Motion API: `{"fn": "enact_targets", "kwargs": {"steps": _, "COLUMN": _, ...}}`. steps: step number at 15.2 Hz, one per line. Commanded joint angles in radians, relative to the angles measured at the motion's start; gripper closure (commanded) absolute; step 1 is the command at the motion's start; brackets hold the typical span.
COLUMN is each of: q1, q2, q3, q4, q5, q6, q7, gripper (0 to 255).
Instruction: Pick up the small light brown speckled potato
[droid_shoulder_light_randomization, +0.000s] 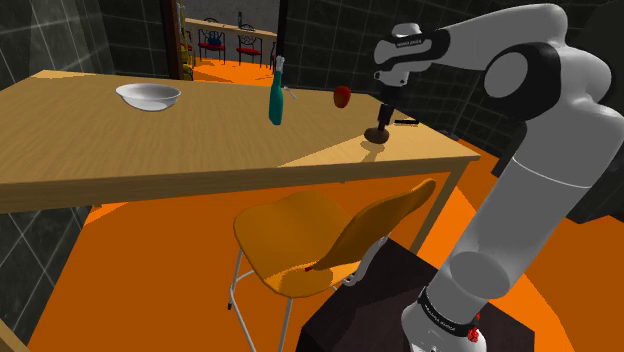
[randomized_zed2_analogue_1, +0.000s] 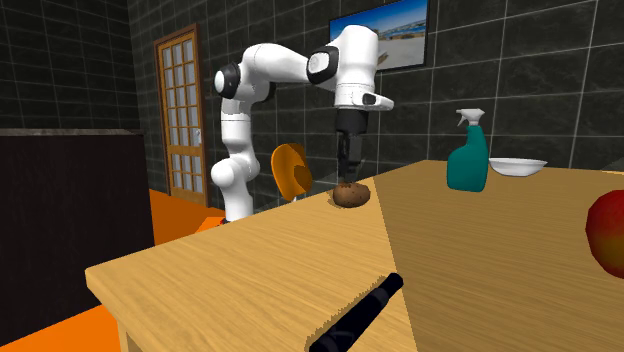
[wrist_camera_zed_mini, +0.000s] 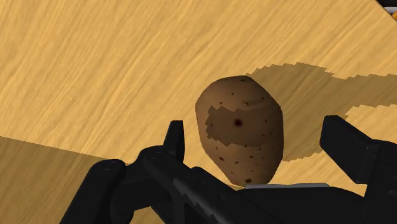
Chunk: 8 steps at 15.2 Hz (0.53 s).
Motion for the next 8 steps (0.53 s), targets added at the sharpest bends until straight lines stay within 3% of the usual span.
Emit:
{"fn": "enact_targets", "kwargs": {"steps": 1, "q1": -0.005, "q2": 0.014, "q3": -0.004, "q4": -0.007, "q5": 0.006, "q6": 0.02, "q7": -0.012, "gripper": 0}}
{"fn": "enact_targets", "kwargs": {"steps": 7, "q1": -0.005, "q2": 0.02, "q3": -0.005, "q4": -0.062, "q5": 0.008, "q6": 0.081, "q7": -0.009, "gripper": 0}}
{"fn": "enact_targets", "kwargs": {"steps": 8, "q1": -0.006, "q2": 0.022, "q3": -0.005, "q4": -0.061, "q5": 0.009, "q6": 0.081, "q7": -0.011, "gripper": 255}}
